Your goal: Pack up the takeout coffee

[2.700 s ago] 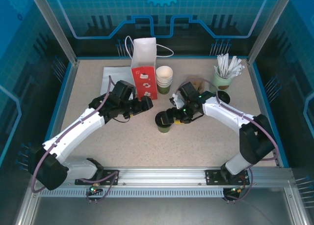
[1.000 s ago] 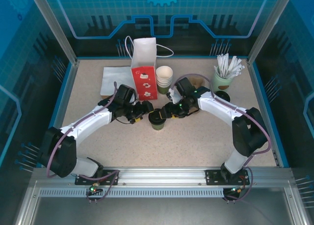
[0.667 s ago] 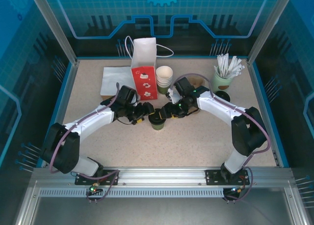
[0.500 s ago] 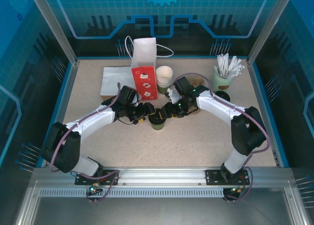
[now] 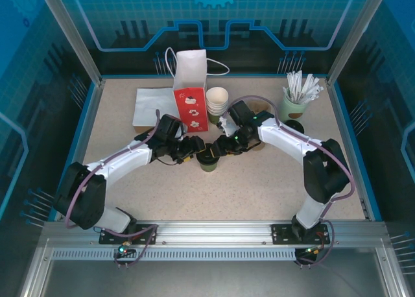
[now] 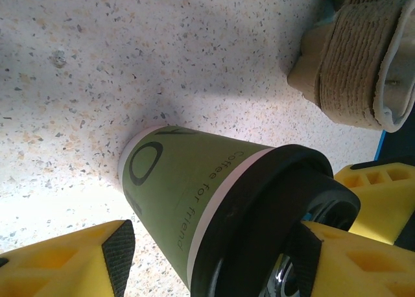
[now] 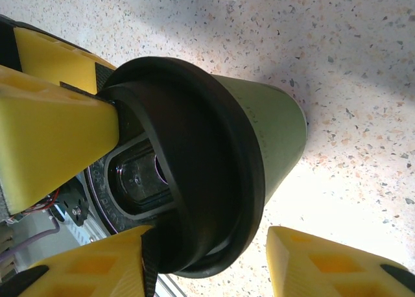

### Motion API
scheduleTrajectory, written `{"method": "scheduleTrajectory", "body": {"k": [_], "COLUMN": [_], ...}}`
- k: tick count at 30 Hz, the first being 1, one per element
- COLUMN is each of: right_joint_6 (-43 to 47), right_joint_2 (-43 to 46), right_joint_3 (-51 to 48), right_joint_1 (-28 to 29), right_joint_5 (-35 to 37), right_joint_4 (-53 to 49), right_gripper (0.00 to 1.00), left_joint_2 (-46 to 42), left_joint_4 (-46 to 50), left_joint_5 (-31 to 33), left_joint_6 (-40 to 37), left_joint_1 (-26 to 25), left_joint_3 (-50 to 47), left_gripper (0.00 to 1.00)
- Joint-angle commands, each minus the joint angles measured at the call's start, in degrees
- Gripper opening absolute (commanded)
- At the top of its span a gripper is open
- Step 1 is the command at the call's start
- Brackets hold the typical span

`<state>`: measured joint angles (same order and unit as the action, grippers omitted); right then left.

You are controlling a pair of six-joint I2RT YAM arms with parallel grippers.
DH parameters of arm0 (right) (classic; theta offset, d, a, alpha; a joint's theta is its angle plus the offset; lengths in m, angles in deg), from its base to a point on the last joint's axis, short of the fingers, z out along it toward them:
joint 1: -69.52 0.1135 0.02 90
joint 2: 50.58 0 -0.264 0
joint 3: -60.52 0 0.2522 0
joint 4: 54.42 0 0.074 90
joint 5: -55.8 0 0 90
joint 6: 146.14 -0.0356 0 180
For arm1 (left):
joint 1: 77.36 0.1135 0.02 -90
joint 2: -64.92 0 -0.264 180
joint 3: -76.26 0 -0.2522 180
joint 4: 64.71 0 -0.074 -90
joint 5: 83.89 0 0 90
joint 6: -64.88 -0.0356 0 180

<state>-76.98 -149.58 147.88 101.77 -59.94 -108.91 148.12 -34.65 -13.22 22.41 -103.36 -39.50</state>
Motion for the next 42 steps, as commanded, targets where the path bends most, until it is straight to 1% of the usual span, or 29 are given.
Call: {"method": "scheduleTrajectory", "body": {"k": [1, 7, 14, 17, 22, 27, 30, 34, 38, 42], "right_joint_6": [1.9, 2.7, 1.2, 0.6, 0.1, 0.4, 0.6, 0.4, 0.2, 0.0], "right_joint_2": [-4.1, -4.3, -2.5, -1.6, -0.3, 1.4, 2.8, 4.0, 3.8, 2.5], "right_joint_3": [-1.8, -0.9, 0.8, 2.1, 4.3, 5.8, 5.7, 5.2, 5.1, 5.6], "right_joint_1": [0.9, 1.0, 1.0, 0.9, 0.4, -0.2, -0.1, 0.0, 0.3, 0.2], "right_joint_5": [7.8, 9.9, 8.2, 8.0, 8.0, 7.9, 7.7, 8.2, 7.9, 8.0], "right_joint_4": [-7.8, -9.5, -6.2, -4.7, -3.1, -3.2, -3.1, -3.2, -3.1, -3.5], "right_gripper": [0.48, 0.48, 0.51, 0.53, 0.57, 0.6, 0.64, 0.68, 0.67, 0.61], "left_joint_2": [2.0, 1.7, 0.6, -0.1, -0.2, -0.6, -1.7, -3.8, -5.1, -4.9], "left_joint_4": [8.1, 8.3, 8.0, 8.5, 10.7, 11.8, 12.5, 13.3, 11.9, 8.8], "left_joint_5": [5.0, 6.0, 5.0, 4.8, 4.4, 4.1, 4.0, 4.0, 2.7, -0.2], "left_joint_6": [-1.2, -0.9, -1.2, -1.5, -2.7, -3.0, -2.9, -2.6, -1.3, 0.2], "left_joint_1": [-0.5, -0.5, -0.5, -0.4, 0.0, 0.6, 0.9, 1.2, 1.2, 1.2], "left_joint_3": [-4.1, -4.5, -2.3, -0.5, 4.2, 7.7, 8.7, 8.0, 5.6, 2.7], "left_gripper": [0.66, 0.65, 0.66, 0.68, 0.73, 0.78, 0.81, 0.81, 0.81, 0.79]}}
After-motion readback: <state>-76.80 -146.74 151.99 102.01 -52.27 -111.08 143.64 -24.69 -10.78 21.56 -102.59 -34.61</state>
